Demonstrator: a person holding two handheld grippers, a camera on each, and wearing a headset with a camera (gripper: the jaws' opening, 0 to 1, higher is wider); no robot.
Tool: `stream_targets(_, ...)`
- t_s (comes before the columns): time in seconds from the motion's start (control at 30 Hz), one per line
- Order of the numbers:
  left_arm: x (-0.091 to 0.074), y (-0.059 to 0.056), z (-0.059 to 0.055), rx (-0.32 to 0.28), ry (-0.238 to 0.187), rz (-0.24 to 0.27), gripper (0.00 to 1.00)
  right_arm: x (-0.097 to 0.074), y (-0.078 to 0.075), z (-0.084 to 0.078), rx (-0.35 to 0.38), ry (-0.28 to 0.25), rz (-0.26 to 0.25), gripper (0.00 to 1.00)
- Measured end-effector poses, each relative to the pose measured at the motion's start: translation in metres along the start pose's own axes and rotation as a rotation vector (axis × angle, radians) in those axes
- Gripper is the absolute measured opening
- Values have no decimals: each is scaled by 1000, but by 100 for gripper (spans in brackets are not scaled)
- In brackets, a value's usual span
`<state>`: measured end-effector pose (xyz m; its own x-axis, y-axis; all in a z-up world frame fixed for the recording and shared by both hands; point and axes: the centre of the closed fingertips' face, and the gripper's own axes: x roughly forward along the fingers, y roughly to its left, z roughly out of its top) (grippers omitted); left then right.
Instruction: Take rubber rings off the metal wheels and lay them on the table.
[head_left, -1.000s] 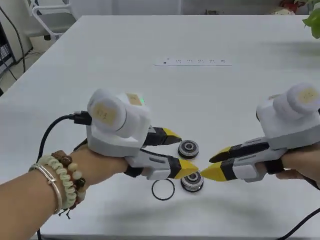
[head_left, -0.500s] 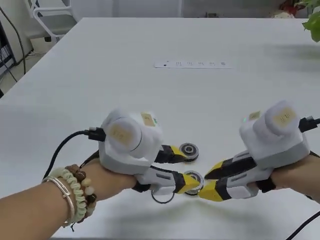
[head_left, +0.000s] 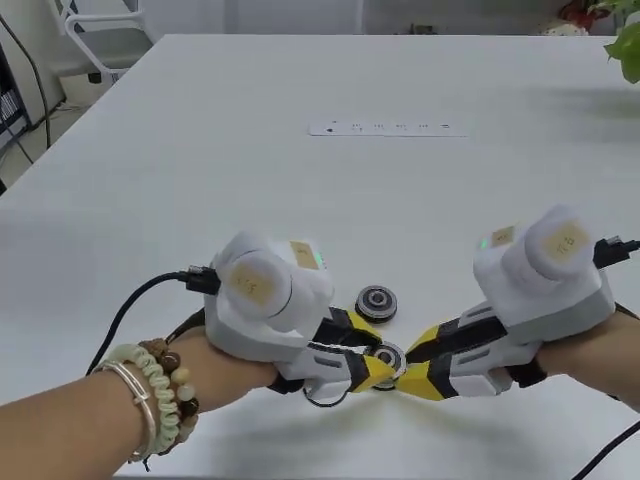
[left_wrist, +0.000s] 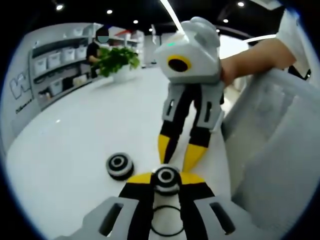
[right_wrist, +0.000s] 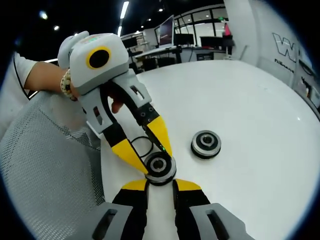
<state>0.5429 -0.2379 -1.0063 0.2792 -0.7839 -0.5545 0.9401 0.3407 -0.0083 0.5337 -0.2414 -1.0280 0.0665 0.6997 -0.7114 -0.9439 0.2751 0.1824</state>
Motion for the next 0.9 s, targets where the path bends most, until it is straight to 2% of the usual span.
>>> stream_targets(0.1,1,-1,0,-20,-4,-4,17,0,0,-2,-14,10,-5,14)
stream_targets(0.7,0,0,0,-42,-25,17,15,-2,-3,-2,-48,23,-28,2)
stream_targets(0.9,0,0,0,-38,-24,20,15,-3,-7,-3,13,21,-43,0)
